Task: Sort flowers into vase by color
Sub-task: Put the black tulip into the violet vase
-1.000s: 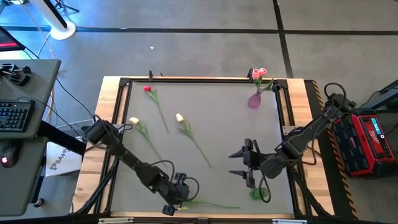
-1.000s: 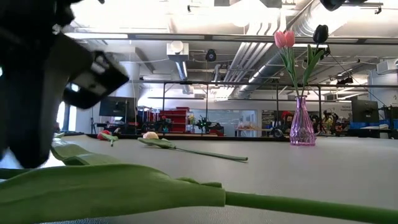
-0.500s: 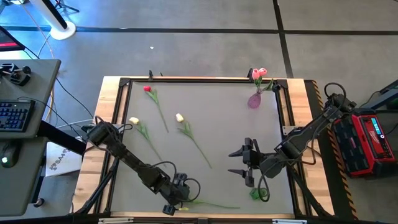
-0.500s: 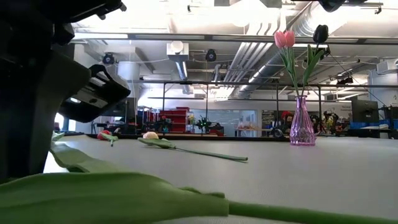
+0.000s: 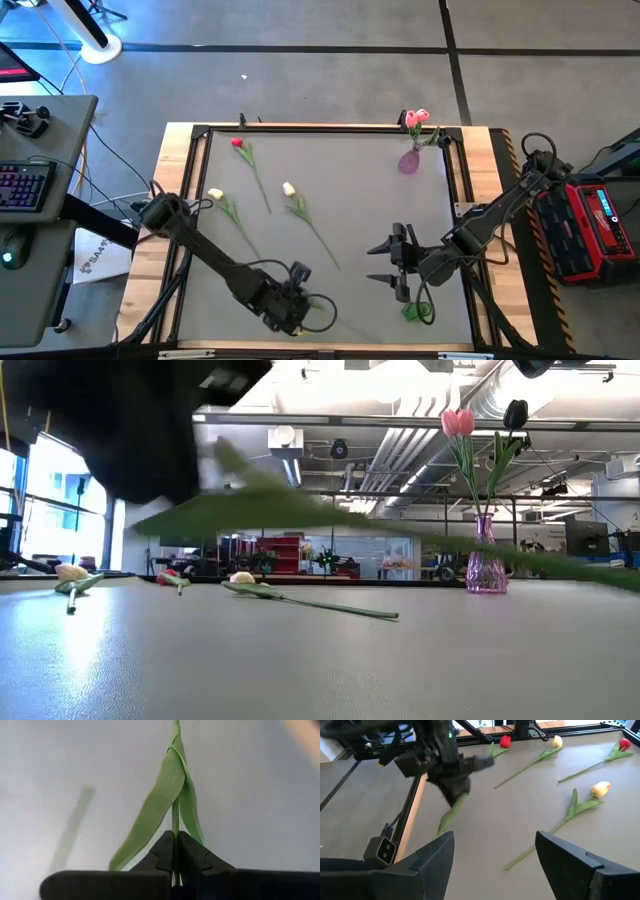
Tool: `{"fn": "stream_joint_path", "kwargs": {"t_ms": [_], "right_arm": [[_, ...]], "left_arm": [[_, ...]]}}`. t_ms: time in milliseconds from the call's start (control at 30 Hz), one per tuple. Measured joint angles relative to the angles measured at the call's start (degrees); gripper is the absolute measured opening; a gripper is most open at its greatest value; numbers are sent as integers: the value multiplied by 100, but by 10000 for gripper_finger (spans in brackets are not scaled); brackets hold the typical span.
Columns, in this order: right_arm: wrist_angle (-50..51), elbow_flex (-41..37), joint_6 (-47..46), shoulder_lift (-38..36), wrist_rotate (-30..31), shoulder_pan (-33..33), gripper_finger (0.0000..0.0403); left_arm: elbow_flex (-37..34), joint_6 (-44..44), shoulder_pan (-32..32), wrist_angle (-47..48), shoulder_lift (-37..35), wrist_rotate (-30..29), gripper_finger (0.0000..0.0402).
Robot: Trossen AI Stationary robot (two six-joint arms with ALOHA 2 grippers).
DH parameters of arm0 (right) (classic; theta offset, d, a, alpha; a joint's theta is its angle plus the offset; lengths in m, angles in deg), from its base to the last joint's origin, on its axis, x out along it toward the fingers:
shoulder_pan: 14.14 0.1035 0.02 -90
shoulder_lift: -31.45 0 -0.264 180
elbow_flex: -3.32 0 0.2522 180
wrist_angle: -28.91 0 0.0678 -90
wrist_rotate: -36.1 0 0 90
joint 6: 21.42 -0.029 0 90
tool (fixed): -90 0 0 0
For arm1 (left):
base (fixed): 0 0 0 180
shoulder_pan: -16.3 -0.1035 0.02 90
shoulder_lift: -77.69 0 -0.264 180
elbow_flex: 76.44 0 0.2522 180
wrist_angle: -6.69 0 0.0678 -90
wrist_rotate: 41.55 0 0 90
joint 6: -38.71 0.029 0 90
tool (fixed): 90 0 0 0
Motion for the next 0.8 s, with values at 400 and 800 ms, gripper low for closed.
{"fn": "stream_joint_path", "kwargs": {"t_ms": [400, 800], "right_arm": [[-161, 0, -544, 669, -1187, -815, 268], [-129, 0, -491, 1200, -2205, -1766, 268]], "left_arm": [[792, 2538, -1143, 389, 2, 301, 0], [1187, 4076, -1883, 505, 0, 385, 0]]}}
